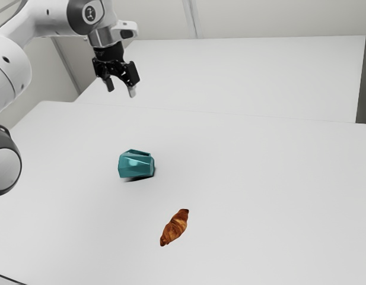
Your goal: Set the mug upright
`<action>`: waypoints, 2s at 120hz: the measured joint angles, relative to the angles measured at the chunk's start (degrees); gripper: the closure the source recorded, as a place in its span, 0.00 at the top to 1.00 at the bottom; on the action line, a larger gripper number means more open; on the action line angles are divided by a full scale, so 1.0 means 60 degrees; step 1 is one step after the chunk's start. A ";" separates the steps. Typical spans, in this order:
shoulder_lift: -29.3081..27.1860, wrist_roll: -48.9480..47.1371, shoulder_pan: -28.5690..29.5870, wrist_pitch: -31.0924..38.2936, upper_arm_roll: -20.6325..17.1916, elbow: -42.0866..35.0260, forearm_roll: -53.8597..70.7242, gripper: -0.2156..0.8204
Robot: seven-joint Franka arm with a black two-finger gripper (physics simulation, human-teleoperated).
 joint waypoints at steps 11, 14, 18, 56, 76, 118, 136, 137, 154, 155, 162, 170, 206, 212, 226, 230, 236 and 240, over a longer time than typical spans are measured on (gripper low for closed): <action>-0.0023 0.0010 0.0031 -0.0004 0.0017 0.0018 0.0006 0.79; -0.0031 0.0012 0.0036 -0.0011 0.0022 0.0022 0.0013 0.79; -0.0032 0.0016 0.0035 -0.0014 0.0026 0.0027 0.0023 0.79; -0.1116 0.0003 0.0380 0.0322 0.0148 -0.1931 -0.0291 0.79; -0.2409 -0.0160 0.0297 0.1114 0.0971 -0.4778 -0.1007 0.79; -0.2246 0.0916 0.1509 0.3217 0.2019 -0.7018 -0.3347 0.79; -0.1595 0.1885 0.0680 0.4177 0.2098 -0.7152 -0.4823 0.79; -0.1557 0.1942 0.0659 0.4217 0.2099 -0.7153 -0.4902 0.79; -0.1045 0.2933 0.0626 0.4831 0.2111 -0.7151 -0.6180 0.79; -0.1021 0.2989 0.0623 0.4857 0.2117 -0.7150 -0.6234 0.79; -0.0912 0.3365 0.0625 0.5014 0.2186 -0.7153 -0.6527 0.79; -0.0818 0.3759 0.0695 0.5143 0.2226 -0.7151 -0.6730 0.79; -0.0259 0.5252 0.0904 0.5408 0.2282 -0.7148 -0.7433 0.79; -0.0203 0.5465 0.0934 0.5422 0.2284 -0.7148 -0.7599 0.79; -0.0013 0.5918 0.1031 0.5389 0.2285 -0.7152 -0.8091 0.79; 0.0037 0.6035 0.1051 0.5371 0.2286 -0.7150 -0.8231 0.79; 0.0122 0.6201 0.1065 0.5346 0.2286 -0.7150 -0.8419 0.79; 0.0177 0.6309 0.1068 0.5317 0.2292 -0.7149 -0.8536 0.79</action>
